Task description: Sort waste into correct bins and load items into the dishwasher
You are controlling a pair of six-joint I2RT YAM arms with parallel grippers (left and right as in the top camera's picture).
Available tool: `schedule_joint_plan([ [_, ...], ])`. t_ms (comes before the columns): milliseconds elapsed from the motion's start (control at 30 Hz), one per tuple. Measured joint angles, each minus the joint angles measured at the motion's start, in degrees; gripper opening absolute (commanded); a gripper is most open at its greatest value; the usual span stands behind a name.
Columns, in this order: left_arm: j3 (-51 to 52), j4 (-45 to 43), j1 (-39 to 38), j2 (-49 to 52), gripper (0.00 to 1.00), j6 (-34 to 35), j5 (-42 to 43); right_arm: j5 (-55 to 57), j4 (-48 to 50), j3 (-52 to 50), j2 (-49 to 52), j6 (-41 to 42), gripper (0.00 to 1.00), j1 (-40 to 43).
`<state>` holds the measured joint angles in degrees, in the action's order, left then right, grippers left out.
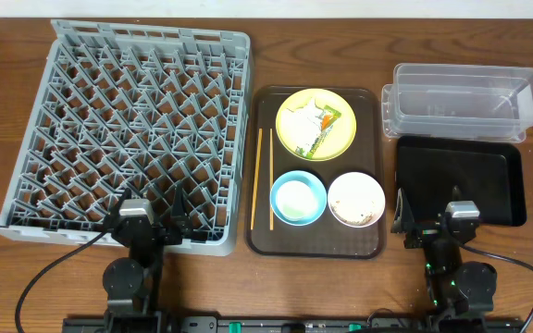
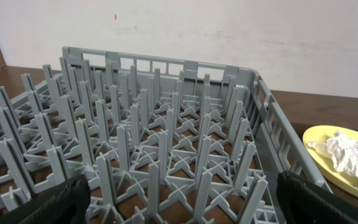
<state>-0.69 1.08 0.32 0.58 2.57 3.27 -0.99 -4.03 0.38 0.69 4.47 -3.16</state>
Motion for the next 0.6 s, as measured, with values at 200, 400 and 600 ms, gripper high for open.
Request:
schedule_joint_plan([
  [200, 0.0, 0.0, 0.0, 0.0, 0.96, 0.0, 0.0, 0.0, 0.0, 0.0, 0.0, 0.0, 0.99, 0.0],
  [400, 0.0, 0.0, 0.0, 0.0, 0.96, 0.0, 0.0, 0.0, 0.0, 0.0, 0.0, 0.0, 0.99, 0.0],
  [600, 0.0, 0.0, 0.0, 0.0, 0.96, 0.0, 0.0, 0.0, 0.0, 0.0, 0.0, 0.0, 0.99, 0.0],
])
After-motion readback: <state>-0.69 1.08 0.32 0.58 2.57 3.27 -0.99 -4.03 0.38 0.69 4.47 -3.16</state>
